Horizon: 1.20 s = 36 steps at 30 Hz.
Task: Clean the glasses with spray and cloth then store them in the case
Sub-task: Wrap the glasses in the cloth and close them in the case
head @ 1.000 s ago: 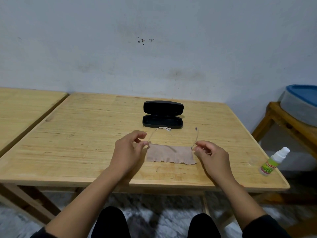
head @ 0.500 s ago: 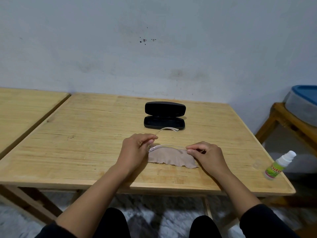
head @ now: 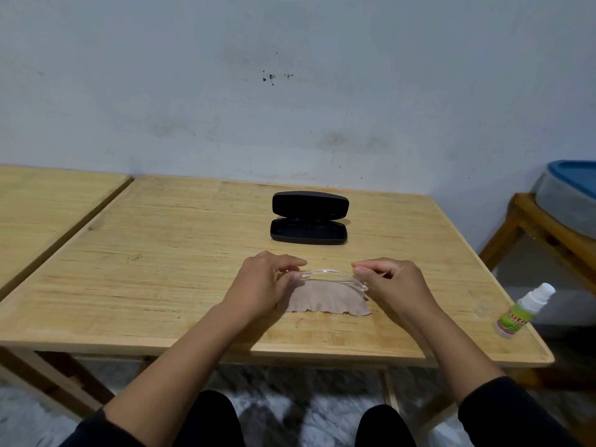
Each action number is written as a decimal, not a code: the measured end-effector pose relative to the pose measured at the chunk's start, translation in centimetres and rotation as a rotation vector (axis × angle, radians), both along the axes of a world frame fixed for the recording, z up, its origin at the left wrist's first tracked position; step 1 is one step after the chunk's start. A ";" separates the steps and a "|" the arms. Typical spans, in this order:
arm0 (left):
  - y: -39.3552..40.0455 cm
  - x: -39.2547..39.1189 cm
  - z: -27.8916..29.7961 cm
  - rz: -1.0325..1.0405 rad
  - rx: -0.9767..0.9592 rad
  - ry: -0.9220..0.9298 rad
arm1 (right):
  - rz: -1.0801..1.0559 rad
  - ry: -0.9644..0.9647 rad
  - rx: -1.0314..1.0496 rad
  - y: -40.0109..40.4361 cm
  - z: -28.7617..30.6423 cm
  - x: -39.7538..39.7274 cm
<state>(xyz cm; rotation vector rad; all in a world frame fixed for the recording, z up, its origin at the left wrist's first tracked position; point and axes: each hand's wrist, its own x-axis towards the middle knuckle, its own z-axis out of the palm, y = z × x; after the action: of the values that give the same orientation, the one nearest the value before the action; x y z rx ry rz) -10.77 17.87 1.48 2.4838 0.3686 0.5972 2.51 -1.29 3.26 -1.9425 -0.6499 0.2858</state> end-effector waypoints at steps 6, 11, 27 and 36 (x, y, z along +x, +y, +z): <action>-0.6 -0.8 -0.4 0.049 0.007 -0.051 | 0.072 -0.164 -0.189 0.1 0.2 -0.5; -0.4 -1.0 -0.5 0.052 -0.029 -0.072 | 0.072 -0.244 -0.234 0.1 -0.6 -0.4; 0.5 0.9 -0.2 0.080 -0.045 -0.051 | 0.094 -0.296 -0.276 2.0 -0.2 1.0; 4.7 6.2 2.0 0.087 0.041 -0.347 | 0.036 -0.509 -0.097 6.3 2.2 5.7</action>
<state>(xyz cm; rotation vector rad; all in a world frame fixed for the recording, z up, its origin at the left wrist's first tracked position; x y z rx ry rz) -4.57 22.54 3.46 2.3511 0.3309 1.0610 8.23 4.98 5.43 -2.1136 -1.0151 -0.1684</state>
